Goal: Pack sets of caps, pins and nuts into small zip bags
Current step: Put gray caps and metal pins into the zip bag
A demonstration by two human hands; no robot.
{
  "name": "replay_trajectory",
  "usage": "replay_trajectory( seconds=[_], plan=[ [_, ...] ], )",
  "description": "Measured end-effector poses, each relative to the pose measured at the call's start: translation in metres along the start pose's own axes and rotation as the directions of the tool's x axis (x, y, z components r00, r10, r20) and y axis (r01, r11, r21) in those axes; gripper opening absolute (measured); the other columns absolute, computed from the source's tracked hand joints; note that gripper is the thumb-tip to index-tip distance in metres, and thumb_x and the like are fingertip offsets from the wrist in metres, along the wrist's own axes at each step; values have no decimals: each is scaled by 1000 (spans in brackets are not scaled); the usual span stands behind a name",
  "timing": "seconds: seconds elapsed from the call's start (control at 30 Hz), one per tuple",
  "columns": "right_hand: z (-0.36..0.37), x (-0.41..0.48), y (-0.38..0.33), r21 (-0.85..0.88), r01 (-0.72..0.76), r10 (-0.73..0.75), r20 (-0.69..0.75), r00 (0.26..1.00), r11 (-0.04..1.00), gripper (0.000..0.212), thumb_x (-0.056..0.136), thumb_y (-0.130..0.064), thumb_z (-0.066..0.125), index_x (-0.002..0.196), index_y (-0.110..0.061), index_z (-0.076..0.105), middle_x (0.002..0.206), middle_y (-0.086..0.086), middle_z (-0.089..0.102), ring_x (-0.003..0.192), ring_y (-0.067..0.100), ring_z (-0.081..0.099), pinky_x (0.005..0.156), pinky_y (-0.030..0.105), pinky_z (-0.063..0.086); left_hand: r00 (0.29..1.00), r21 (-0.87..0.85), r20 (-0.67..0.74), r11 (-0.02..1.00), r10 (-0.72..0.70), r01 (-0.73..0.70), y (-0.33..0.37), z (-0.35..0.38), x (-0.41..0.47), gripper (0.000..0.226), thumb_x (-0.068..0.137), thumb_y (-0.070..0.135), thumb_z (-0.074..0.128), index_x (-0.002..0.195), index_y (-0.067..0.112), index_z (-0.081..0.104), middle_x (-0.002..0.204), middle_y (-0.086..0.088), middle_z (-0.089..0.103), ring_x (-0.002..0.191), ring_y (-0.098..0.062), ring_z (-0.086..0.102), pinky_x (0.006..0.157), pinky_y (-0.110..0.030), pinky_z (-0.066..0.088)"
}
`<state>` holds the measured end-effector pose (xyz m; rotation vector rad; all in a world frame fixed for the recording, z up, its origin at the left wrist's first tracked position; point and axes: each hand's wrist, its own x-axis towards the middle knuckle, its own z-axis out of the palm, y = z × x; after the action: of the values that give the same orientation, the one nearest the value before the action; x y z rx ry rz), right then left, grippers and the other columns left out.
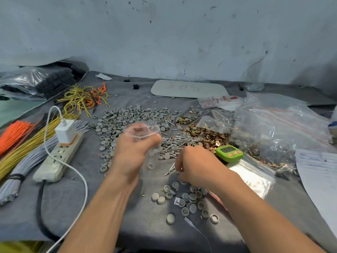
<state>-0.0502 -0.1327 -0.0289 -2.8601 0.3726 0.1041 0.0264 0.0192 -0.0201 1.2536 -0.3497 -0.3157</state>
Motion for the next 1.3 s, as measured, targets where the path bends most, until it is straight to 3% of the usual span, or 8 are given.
replay_trajectory(
  seconds=[0.2,0.37,0.5,0.63,0.73,0.83,1.03,1.3],
  plan=[
    [3,2,-4,-100,-8,7,-17,1000,995,17,79,-4,64,86,-16,73,82,6,71,77,31,68,72,43,63,999,-106,-28,994,-17,14,0,1,2,29,64,22,81,92,20,73,88,3,76,85,-10,73,69,-21,57],
    [5,5,-4,-65,-35,35,9,999,997,10,83,-8,65,88,-15,70,86,6,70,80,31,67,74,42,62,990,-83,-124,995,-65,55,-4,4,6,26,81,14,78,107,17,73,89,6,77,87,-8,72,82,-29,55],
    [7,6,-8,-64,-18,20,30,999,998,5,85,-20,69,89,-16,70,86,3,68,81,29,66,68,36,56,980,200,-172,977,103,-67,-11,2,5,36,76,12,87,107,20,69,95,5,77,88,-10,72,76,-23,55],
    [8,6,-10,-88,27,-28,-7,1000,996,9,84,-16,64,88,-19,73,83,3,69,82,30,67,68,36,56,921,740,-58,636,385,-219,-18,0,1,39,69,33,91,94,35,61,87,16,70,79,2,65,65,-12,46],
    [8,5,-14,-71,38,-42,-60,997,997,13,81,-13,63,85,-18,75,80,4,70,77,31,67,66,35,56,911,862,27,452,411,-229,-23,0,0,38,72,36,89,92,37,57,87,14,65,83,-11,62,67,-28,48],
    [1,5,-12,108,-37,48,-102,994,993,12,81,-14,69,81,-24,77,80,-1,74,76,25,71,72,38,63,908,913,83,334,410,-234,-29,-1,2,39,73,29,87,91,36,53,81,16,55,82,-13,53,60,-18,35],
    [-15,1,-2,625,73,141,-286,948,777,24,76,-6,79,85,-28,78,70,-13,74,54,-1,63,49,13,47,951,937,31,322,309,-135,-38,-1,4,46,72,27,82,95,40,43,81,16,51,81,-16,50,59,-30,32],
    [-14,2,-13,669,143,63,-274,960,729,26,81,-6,81,94,-29,85,82,-15,78,74,-2,72,65,15,56,979,906,89,394,185,-157,-37,6,0,49,72,22,82,97,44,45,87,14,62,83,-14,59,62,-35,44]
  ],
)
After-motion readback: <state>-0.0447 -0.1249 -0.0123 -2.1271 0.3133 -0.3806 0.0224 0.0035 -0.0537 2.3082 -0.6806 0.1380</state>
